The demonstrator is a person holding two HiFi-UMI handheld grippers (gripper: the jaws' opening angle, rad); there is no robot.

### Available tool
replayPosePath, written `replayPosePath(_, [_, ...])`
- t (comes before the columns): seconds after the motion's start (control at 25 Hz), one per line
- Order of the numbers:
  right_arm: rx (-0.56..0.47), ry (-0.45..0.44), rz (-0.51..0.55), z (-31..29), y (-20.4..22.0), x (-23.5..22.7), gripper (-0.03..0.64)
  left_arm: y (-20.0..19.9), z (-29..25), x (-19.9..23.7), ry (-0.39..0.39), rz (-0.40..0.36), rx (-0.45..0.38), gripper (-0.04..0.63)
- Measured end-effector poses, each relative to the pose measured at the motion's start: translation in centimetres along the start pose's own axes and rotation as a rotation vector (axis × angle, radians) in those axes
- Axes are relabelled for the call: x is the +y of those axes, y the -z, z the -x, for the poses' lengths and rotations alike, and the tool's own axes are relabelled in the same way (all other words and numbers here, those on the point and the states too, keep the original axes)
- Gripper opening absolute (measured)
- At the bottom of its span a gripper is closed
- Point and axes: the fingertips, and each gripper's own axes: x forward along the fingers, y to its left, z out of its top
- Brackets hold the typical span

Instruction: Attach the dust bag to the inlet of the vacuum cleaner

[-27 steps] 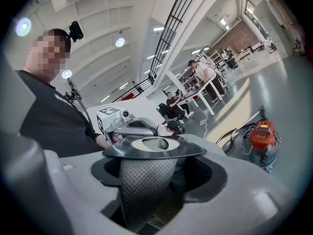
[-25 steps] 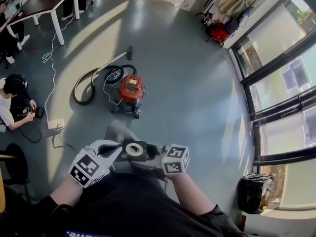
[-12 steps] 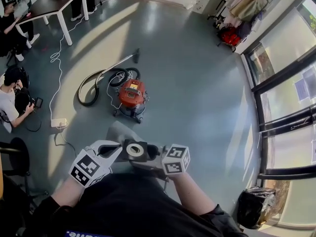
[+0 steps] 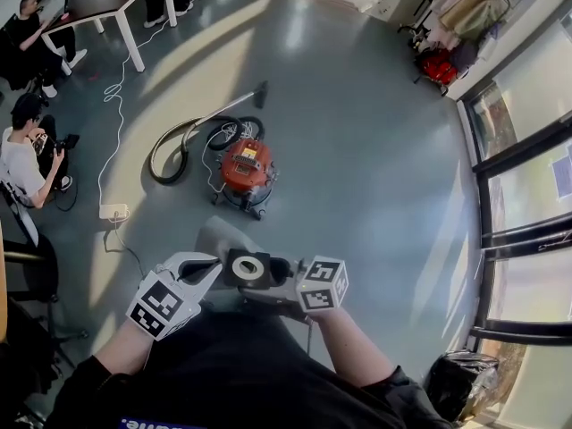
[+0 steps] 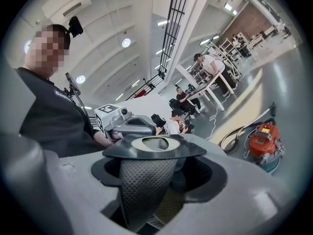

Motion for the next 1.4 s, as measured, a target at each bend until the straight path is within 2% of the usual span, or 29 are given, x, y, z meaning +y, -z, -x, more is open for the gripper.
replayPosePath(0.32, [-0.015, 0.043, -0.017, -2.3, -1.0, -1.8, 0.310, 0.3, 0.3, 4.1, 0.043, 0.006, -0.005, 0.017])
replayPosePath(0.6, [-0.012, 0.118, -0.043, -6.1, -1.9, -3.3, 0.310, 0.0, 1.6, 9.6, 0.114, -0.057, -0.019, 0.017])
replayPosePath(0.96, [-0.017, 0.188, -0.075, -11.5, -2.8, -4.7, 0.310, -1.2, 3.3, 15.9, 0.156, -0.091, -0.072, 0.017])
replayPosePath(1.16, [-0.037, 0.201, -0.090, -12.7, -3.1, -5.8, 0.310, -0.6, 3.4, 18.3, 0.150, -0.095, -0.076, 0.017])
replayPosePath(1.4, [-0.049, 0.176, -0.101, -11.8, -2.6, -8.2, 0.310, -1.7, 1.1, 20.2, 0.063, -0.134, -0.083, 0.017])
